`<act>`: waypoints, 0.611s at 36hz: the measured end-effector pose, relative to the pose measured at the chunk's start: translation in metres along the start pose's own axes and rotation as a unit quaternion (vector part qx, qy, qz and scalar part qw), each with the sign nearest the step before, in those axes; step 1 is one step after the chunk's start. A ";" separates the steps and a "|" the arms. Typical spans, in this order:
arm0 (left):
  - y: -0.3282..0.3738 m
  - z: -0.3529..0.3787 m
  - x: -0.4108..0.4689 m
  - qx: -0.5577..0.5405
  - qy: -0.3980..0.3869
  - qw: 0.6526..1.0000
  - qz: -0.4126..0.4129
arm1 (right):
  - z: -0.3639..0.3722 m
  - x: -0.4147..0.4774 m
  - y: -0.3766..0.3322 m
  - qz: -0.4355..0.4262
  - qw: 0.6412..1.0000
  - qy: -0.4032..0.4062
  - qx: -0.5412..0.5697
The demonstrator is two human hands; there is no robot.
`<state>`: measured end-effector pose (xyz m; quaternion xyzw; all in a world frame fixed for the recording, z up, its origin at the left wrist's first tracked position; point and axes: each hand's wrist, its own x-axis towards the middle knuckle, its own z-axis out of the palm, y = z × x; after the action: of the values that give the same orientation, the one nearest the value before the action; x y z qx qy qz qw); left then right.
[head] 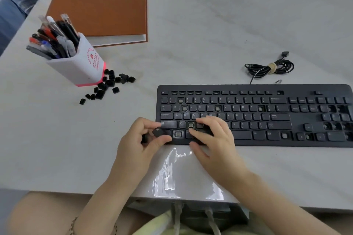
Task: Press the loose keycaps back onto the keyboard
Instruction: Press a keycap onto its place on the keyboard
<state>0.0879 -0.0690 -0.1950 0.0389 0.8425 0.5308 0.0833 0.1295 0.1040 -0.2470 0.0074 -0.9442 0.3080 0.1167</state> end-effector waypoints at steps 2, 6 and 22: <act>0.006 0.000 -0.001 -0.011 -0.008 1.000 0.012 | -0.010 0.007 -0.009 0.066 0.993 0.009 0.098; 0.015 0.002 -0.003 -0.015 -0.032 0.998 0.048 | -0.041 0.021 -0.030 0.217 0.915 -0.069 0.332; 0.000 0.029 -0.007 0.072 -0.040 0.992 0.096 | -0.054 0.013 -0.027 0.357 0.776 -0.121 0.505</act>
<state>0.0998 -0.0444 -0.2070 0.1470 0.8668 0.4724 0.0623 0.1310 0.1144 -0.1861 -0.2354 -0.5943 0.7567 -0.1371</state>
